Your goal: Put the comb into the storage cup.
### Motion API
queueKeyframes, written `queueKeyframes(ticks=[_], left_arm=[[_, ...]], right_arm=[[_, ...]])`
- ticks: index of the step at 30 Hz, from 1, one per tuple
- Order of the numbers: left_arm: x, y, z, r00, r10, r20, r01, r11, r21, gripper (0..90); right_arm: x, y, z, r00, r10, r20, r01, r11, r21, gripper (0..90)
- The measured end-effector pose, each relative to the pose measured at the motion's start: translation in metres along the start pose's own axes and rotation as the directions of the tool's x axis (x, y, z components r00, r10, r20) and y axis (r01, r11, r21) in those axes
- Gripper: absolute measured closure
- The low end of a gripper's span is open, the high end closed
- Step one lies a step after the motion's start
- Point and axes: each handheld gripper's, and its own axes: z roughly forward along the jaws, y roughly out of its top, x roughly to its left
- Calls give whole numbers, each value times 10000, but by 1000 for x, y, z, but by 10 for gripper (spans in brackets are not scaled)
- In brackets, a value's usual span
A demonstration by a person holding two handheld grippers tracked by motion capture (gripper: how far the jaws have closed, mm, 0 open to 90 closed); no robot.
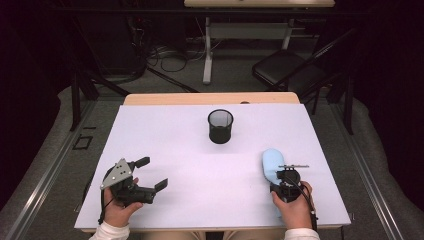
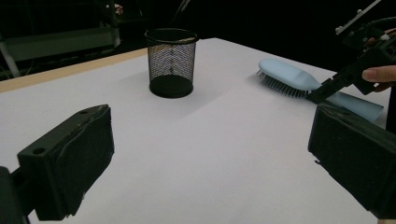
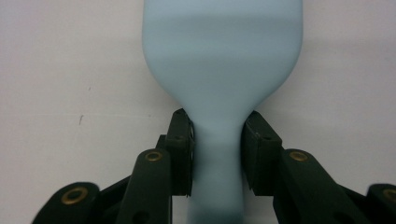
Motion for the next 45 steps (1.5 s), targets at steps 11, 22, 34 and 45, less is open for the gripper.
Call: queueKeyframes(ticks=[11, 22, 34, 45], left_arm=[[1, 0, 0, 10000, 5, -27, -5, 10000, -2, 5], [1, 0, 0, 10000, -4, -79, 4, 10000, -3, 5], [1, -1, 0, 9999, -28, -140, 28, 10000, 10, 5], [2, -1, 0, 9999, -21, -143, 22, 10000, 12, 5]], right_arm=[[0, -2, 0, 9999, -110, 79, 112, 9998, -150, 687], [0, -4, -1, 9999, -101, -14, 100, 9995, -285, 690], [-1, -6, -1, 9993, -249, -278, 237, 9988, -430, 691], [-2, -7, -8, 9971, -607, -463, 550, 9917, -1160, 691]])
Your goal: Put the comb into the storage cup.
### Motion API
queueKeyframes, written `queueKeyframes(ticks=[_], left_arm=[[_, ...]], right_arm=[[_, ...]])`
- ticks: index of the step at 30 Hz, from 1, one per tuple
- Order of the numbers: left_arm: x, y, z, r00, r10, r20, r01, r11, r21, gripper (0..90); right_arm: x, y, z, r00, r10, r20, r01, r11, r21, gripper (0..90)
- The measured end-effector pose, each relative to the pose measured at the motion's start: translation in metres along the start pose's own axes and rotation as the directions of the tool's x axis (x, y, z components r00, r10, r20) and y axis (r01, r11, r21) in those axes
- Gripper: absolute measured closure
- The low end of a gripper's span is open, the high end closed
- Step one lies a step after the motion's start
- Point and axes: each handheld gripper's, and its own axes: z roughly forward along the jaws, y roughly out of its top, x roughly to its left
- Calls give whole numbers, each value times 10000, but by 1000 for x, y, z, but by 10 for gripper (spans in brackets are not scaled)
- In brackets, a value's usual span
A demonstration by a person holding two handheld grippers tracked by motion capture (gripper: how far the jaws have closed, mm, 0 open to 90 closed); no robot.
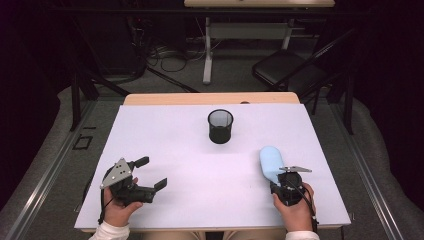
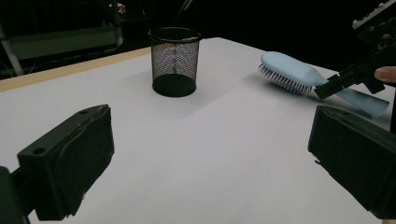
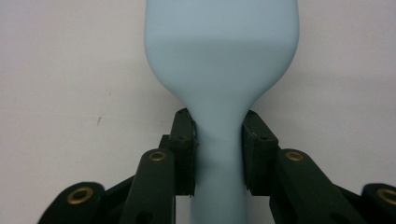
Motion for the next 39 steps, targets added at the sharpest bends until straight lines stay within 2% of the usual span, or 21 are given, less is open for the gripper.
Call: queueKeyframes(ticks=[5, 11, 17, 26, 31, 39], left_arm=[[0, 0, 1, 10000, 5, -28, -5, 10000, 28, 5], [0, 0, 1, 10000, -10, -62, 11, 10000, 21, 5], [0, 0, 0, 10000, 0, -81, 0, 10000, 16, 5], [0, -1, 0, 9999, -19, -104, 20, 10000, 14, 5], [-1, -1, -2, 9998, -57, -208, 57, 10000, 13, 5], [-1, -3, -6, 9995, -78, -310, 78, 10000, 0, 5]], right_arm=[[-1, 1, -4, 9996, -153, -221, 141, 9984, -551, 691], [0, 3, -6, 9990, -353, -272, 327, 9955, -888, 691], [2, 3, -12, 9975, -539, -467, 468, 9887, -1427, 691], [10, 7, -14, 9938, -853, -712, 727, 9838, -1636, 691], [17, 12, -17, 9879, -1252, -920, 1051, 9746, -1978, 691], [29, 18, -20, 9781, -1461, -1483, 1114, 9692, -2196, 692]])
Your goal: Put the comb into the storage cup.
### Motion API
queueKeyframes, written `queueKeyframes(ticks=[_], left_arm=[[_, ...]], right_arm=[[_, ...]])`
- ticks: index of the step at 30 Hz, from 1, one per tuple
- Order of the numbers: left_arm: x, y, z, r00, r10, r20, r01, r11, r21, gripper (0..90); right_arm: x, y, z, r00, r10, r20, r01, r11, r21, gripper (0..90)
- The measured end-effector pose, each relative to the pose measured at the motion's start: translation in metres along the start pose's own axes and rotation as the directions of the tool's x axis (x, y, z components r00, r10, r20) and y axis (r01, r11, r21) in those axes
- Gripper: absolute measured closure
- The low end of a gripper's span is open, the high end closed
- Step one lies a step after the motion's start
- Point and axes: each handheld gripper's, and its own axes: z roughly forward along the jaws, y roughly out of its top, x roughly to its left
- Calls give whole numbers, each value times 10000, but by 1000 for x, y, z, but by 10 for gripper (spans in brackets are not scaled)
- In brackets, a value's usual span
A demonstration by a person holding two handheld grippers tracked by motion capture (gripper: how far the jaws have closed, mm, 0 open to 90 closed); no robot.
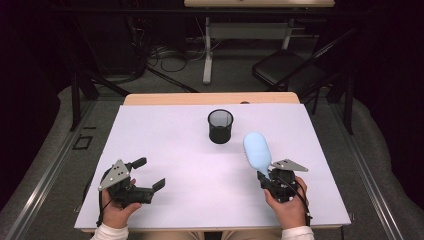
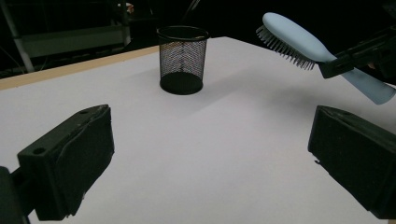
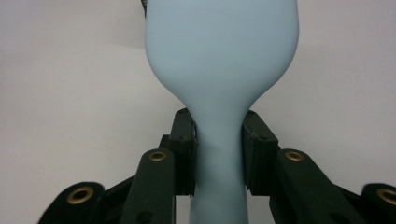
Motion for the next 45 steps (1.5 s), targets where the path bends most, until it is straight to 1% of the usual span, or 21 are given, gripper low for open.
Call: queueKeyframes(ticks=[4, 8, 9, 12, 13, 17, 18, 20, 26, 27, 28, 29, 31, 32, 33, 36, 37, 39, 41, 43, 45], left_arm=[[-1, -1, -1, 9999, -53, -129, 53, 10000, -4, 5], [-1, -1, -2, 9999, -64, -131, 64, 10000, -13, 5], [-1, -2, -3, 9998, -106, -179, 106, 9999, -14, 5], [-1, -2, -3, 9996, -137, -227, 137, 9999, -3, 5], [-1, -2, -4, 9996, -146, -247, 146, 9999, -4, 5], [-1, -3, -3, 9994, -194, -280, 194, 9998, -1, 5], [-1, -3, -3, 9994, -194, -280, 194, 9998, -1, 5], [0, -3, -3, 9994, -210, -272, 211, 9998, 31, 5], [1, -4, -1, 9993, -264, -261, 265, 9996, 37, 6], [1, -4, -1, 9991, -257, -337, 259, 9996, 59, 6], [1, -4, -1, 9992, -266, -312, 268, 9996, 51, 6], [1, -4, -1, 9992, -267, -296, 269, 9996, 70, 6], [1, -4, 0, 9989, -305, -362, 309, 9995, 82, 6], [1, -5, 0, 9989, -325, -351, 327, 9994, 66, 6], [2, -5, 0, 9984, -341, -447, 347, 9993, 113, 6], [3, -5, 1, 9983, -371, -449, 380, 9991, 172, 9], [3, -6, 1, 9978, -443, -484, 451, 9988, 165, 9], [4, -7, 2, 9976, -492, -494, 503, 9985, 211, 9], [4, -7, 3, 9977, -516, -440, 526, 9984, 211, 9], [4, -8, 4, 9975, -523, -466, 536, 9982, 269, 9], [4, -8, 4, 9972, -508, -548, 526, 9981, 312, 9]], right_arm=[[4, 6, 2, 9997, -123, -209, 122, 9999, -46, 692], [8, 12, 4, 9989, -272, -386, 266, 9995, -157, 692], [11, 16, 4, 9979, -322, -554, 310, 9993, -208, 692], [14, 21, 4, 9968, -438, -671, 419, 9987, -297, 692], [16, 26, 3, 9949, -540, -856, 512, 9981, -350, 692], [21, 36, 2, 9913, -687, -1122, 627, 9964, -563, 692], [21, 36, 2, 9913, -687, -1122, 627, 9964, -563, 692], [24, 43, 4, 9887, -878, -1213, 797, 9944, -698, 692], [29, 54, 9, 9845, -1083, -1378, 973, 9917, -842, 692], [30, 56, 10, 9839, -1127, -1388, 1014, 9911, -858, 692], [30, 56, 10, 9839, -1127, -1388, 1014, 9911, -858, 692], [31, 59, 12, 9820, -1276, -1394, 1161, 9893, -881, 692], [32, 61, 13, 9814, -1296, -1416, 1175, 9889, -905, 692], [33, 64, 15, 9788, -1415, -1482, 1280, 9870, -972, 692], [33, 66, 16, 9780, -1432, -1515, 1293, 9867, -982, 692], [34, 69, 19, 9767, -1514, -1519, 1370, 9854, -1009, 692], [35, 70, 20, 9762, -1515, -1550, 1372, 9855, -994, 692], [37, 73, 23, 9719, -1685, -1645, 1525, 9826, -1057, 692], [38, 74, 24, 9708, -1734, -1656, 1569, 9816, -1085, 692], [39, 75, 26, 9685, -1805, -1716, 1625, 9801, -1136, 692], [41, 75, 29, 9644, -1909, -1829, 1685, 9769, -1313, 692]])
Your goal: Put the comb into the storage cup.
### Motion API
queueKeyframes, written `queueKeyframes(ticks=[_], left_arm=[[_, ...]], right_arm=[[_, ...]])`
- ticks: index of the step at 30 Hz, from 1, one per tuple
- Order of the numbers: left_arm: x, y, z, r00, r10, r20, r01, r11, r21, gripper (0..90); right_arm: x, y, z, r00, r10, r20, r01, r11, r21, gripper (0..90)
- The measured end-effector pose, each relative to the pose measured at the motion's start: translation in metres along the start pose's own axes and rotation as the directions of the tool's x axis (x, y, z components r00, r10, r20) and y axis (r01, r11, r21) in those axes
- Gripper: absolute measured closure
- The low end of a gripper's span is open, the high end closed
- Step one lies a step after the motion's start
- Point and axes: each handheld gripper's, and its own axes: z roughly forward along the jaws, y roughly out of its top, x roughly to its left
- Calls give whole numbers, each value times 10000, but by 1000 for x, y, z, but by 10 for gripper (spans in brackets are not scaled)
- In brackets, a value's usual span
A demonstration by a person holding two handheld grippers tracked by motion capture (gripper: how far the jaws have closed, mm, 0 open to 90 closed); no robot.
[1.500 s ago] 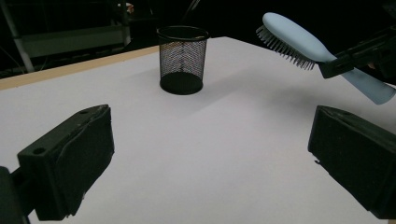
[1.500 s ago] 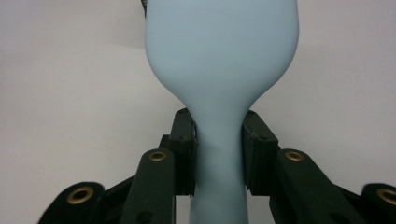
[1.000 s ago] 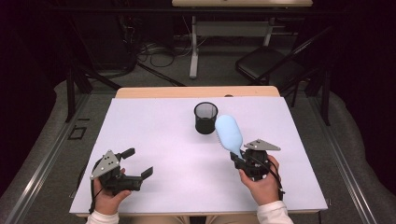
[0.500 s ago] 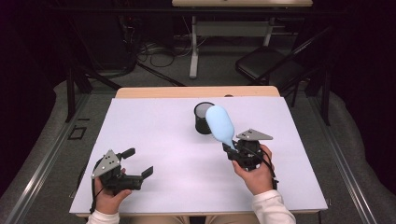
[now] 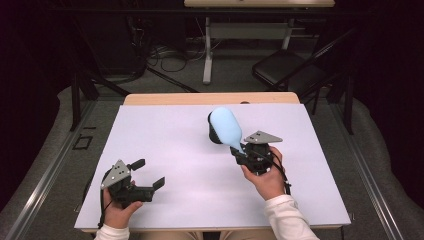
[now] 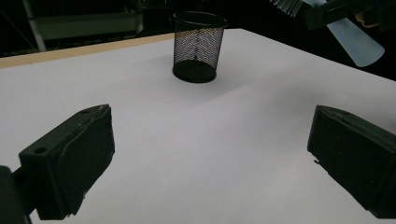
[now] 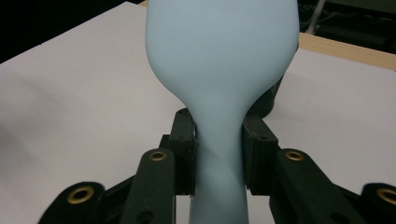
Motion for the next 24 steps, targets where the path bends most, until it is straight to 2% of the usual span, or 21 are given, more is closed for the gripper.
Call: queueKeyframes(ticks=[8, 10, 14, 17, 24], left_arm=[[0, 1, 3, 9998, -13, -209, 17, 9999, 158, 16], [0, 1, 5, 9994, -9, -355, 20, 9995, 307, 16], [0, 3, 6, 9992, -58, -388, 71, 9994, 329, 16], [0, 5, 7, 9994, -248, -233, 255, 9992, 309, 16], [-4, 15, 14, 9991, -383, 162, 375, 9981, 483, 20]], right_arm=[[1, -3, 2, 9985, -83, -535, 74, 9998, -174, 692], [1, -5, 3, 9981, -112, -599, 98, 9997, -220, 693], [0, -8, 3, 9979, -65, -648, 47, 9996, -283, 693], [0, -9, 2, 9965, 115, -824, -150, 9990, -416, 693], [0, -8, -3, 9952, 25, -977, -100, 9971, -758, 693]])
